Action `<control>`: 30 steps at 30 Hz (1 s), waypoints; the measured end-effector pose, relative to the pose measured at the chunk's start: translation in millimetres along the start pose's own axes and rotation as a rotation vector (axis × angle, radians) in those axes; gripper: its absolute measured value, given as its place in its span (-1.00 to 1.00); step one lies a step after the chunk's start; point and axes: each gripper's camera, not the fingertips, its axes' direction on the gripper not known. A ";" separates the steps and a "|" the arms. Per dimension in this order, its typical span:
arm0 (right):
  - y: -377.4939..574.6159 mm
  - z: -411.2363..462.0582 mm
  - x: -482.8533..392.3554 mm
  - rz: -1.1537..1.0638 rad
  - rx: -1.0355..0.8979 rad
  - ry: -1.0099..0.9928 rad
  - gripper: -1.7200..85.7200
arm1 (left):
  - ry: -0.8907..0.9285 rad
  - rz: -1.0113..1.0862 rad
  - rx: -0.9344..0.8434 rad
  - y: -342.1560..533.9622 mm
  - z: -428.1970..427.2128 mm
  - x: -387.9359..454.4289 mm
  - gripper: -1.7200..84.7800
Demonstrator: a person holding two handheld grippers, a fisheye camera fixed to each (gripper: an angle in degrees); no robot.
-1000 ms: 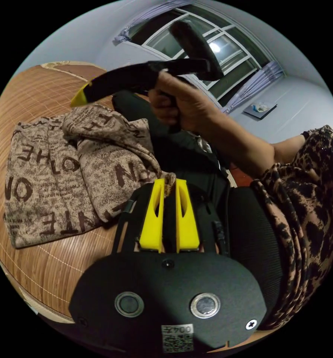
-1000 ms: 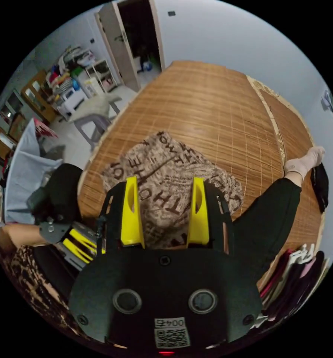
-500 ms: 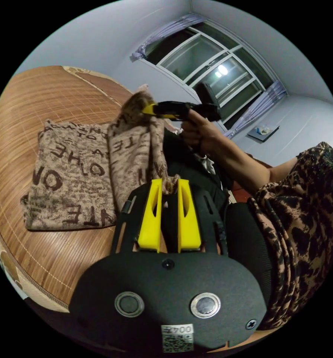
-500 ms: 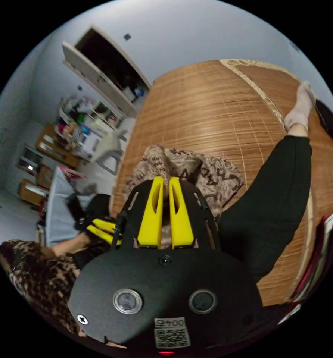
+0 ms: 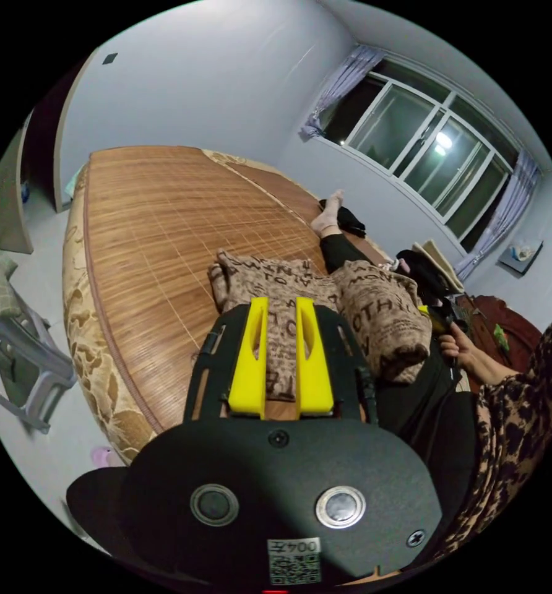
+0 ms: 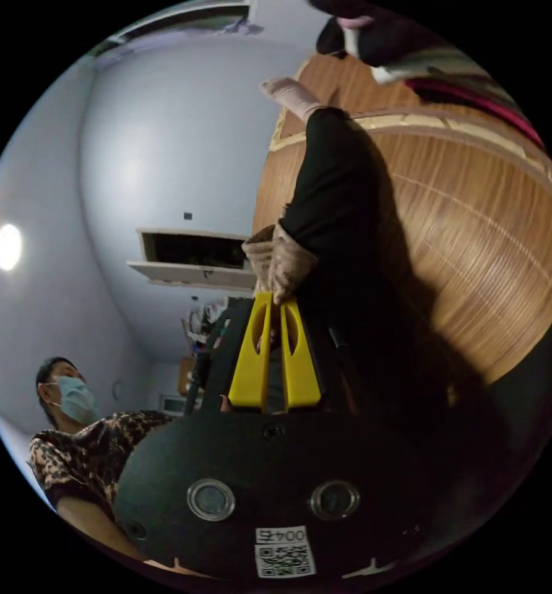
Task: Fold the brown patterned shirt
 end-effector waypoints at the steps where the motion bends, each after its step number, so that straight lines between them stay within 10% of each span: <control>1: -1.2 -5.0 9.3 0.033 0.025 -0.058 -0.90 | -0.002 -0.018 -0.003 -5.1 2.0 -1.5 -0.83; 9: -29.7 -33.3 6.6 0.012 0.017 -0.091 -0.91 | 0.036 -0.155 0.004 -6.1 19.3 12.9 -0.81; 21: -38.6 -52.2 -0.9 0.014 0.037 -0.092 -0.89 | -0.278 0.315 -0.169 13.6 33.3 184.3 -0.77; 30: -15.6 -68.6 -11.7 -0.043 0.220 -0.015 -0.73 | -0.156 0.047 -0.086 -2.9 19.9 126.0 -0.76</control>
